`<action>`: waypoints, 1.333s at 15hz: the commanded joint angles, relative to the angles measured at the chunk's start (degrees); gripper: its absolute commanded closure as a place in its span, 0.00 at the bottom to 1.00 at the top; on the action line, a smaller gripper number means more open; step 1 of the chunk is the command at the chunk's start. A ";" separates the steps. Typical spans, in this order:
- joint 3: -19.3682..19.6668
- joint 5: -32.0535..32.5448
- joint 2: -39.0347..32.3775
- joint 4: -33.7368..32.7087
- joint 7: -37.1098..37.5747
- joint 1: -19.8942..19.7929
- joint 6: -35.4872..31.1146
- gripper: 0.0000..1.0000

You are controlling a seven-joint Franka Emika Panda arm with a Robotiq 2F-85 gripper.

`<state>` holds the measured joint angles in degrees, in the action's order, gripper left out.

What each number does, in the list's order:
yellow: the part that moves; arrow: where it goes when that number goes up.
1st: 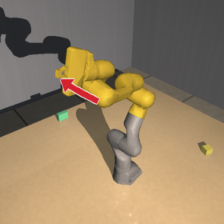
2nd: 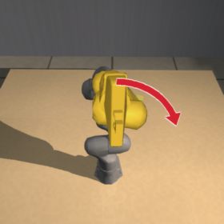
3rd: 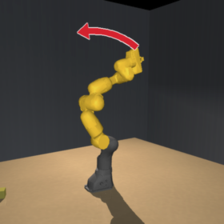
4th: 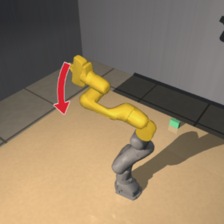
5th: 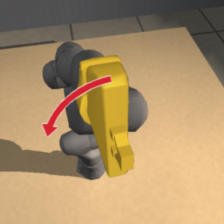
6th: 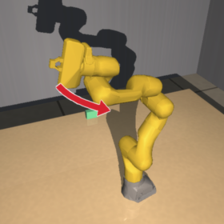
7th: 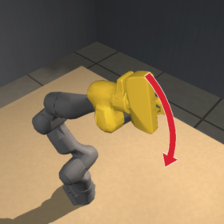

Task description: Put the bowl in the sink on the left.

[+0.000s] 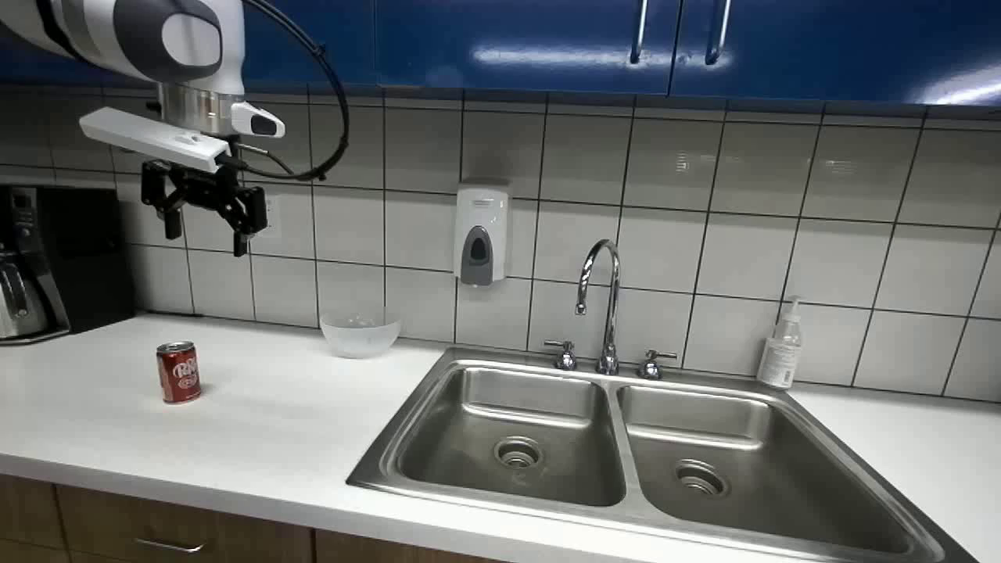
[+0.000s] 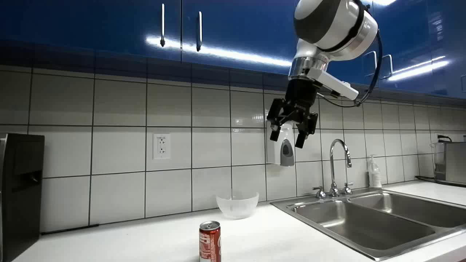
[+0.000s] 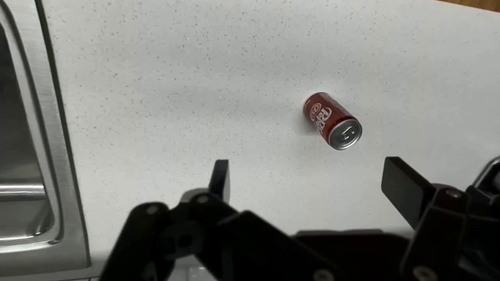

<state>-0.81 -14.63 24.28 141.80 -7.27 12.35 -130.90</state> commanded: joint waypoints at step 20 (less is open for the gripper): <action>-0.18 1.54 -6.31 1.35 -8.54 -0.64 -5.53 0.00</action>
<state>-0.81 -14.33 21.12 143.17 -11.84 12.34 -133.43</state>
